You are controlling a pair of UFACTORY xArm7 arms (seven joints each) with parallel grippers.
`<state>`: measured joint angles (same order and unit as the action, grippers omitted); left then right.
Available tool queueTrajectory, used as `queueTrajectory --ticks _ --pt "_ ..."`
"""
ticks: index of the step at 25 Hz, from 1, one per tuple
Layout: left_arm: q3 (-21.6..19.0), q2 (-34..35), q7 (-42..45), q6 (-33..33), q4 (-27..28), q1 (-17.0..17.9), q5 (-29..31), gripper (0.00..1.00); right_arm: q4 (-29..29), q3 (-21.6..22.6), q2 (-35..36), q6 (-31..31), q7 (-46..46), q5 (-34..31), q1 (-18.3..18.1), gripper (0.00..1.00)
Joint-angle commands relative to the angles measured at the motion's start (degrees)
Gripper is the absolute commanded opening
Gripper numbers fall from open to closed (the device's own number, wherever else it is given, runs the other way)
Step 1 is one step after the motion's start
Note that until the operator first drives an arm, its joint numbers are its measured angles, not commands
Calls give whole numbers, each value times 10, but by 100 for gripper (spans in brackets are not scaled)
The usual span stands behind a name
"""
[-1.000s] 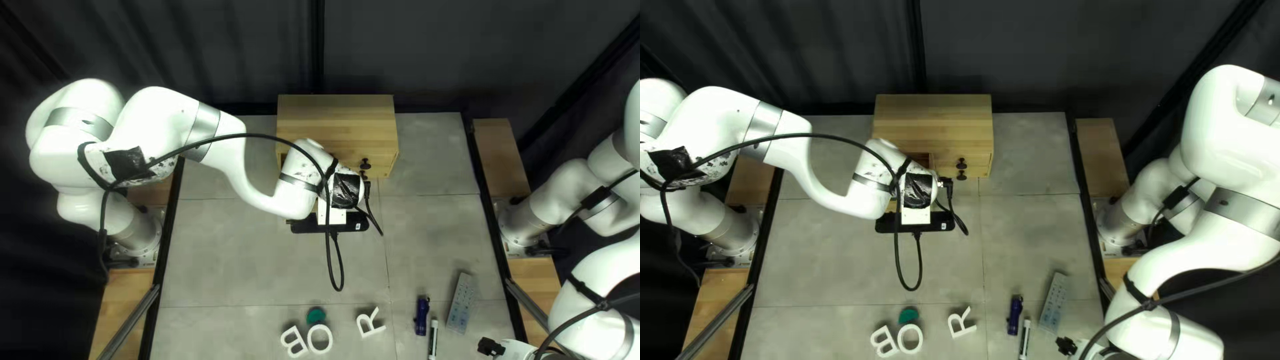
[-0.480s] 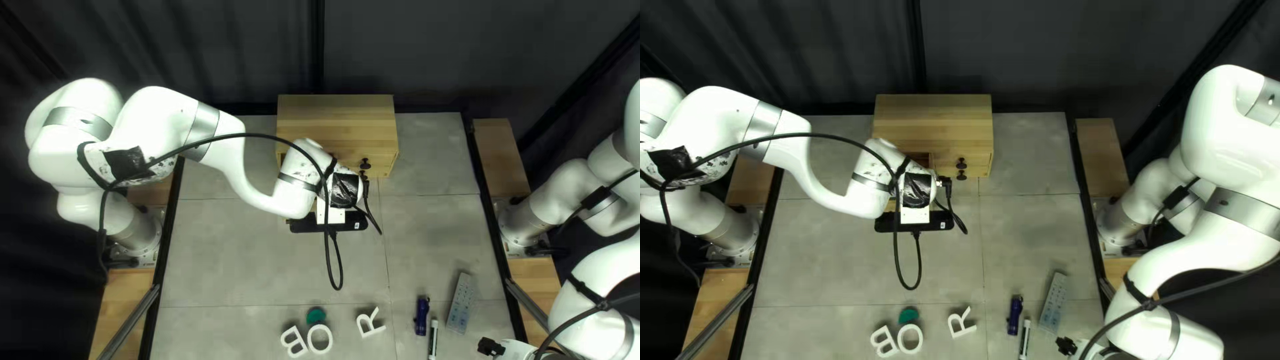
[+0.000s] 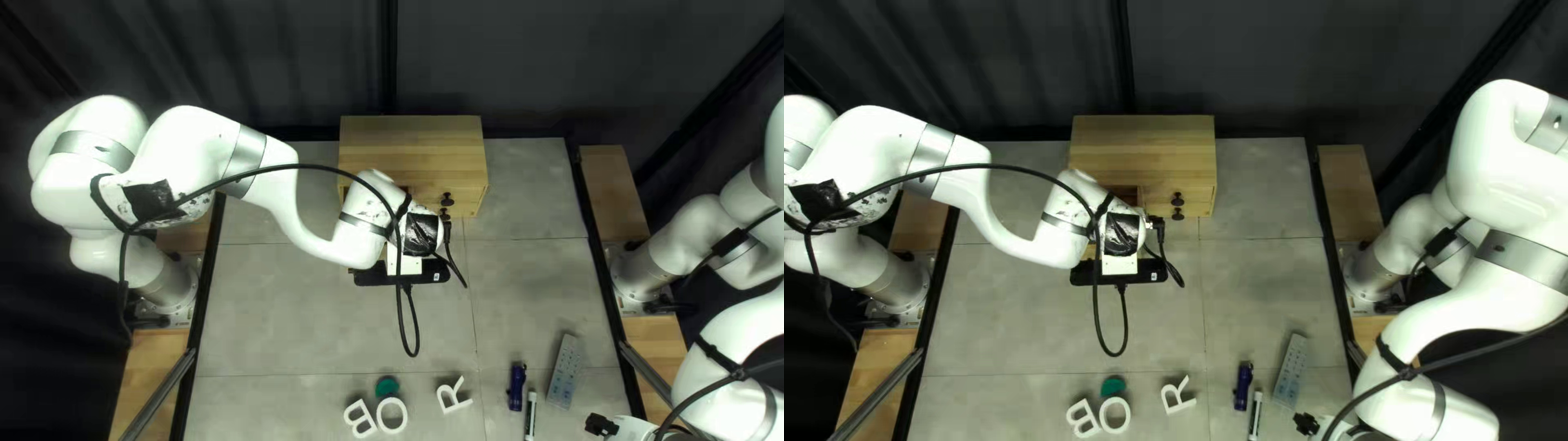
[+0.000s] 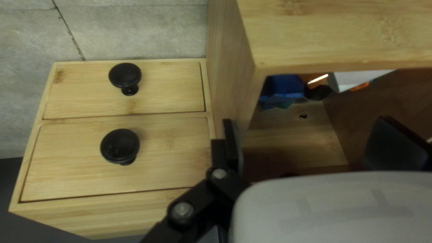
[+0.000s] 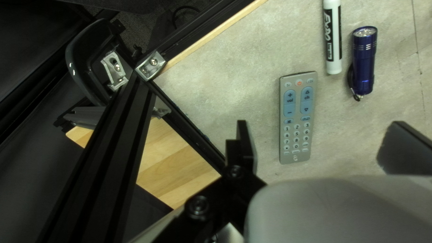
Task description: Open drawers and place objects into drawer and close
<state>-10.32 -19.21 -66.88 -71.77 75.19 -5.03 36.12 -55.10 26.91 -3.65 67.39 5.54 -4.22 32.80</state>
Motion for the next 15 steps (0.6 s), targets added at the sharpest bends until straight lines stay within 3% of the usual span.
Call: queueTrajectory --ticks 1,15 --pt "-2 -4 0 -12 15 6 1 100 0 0 0 0 0 0 0 100" --pt "-22 54 6 -61 22 30 -13 100 0 0 0 0 0 0 0 100"
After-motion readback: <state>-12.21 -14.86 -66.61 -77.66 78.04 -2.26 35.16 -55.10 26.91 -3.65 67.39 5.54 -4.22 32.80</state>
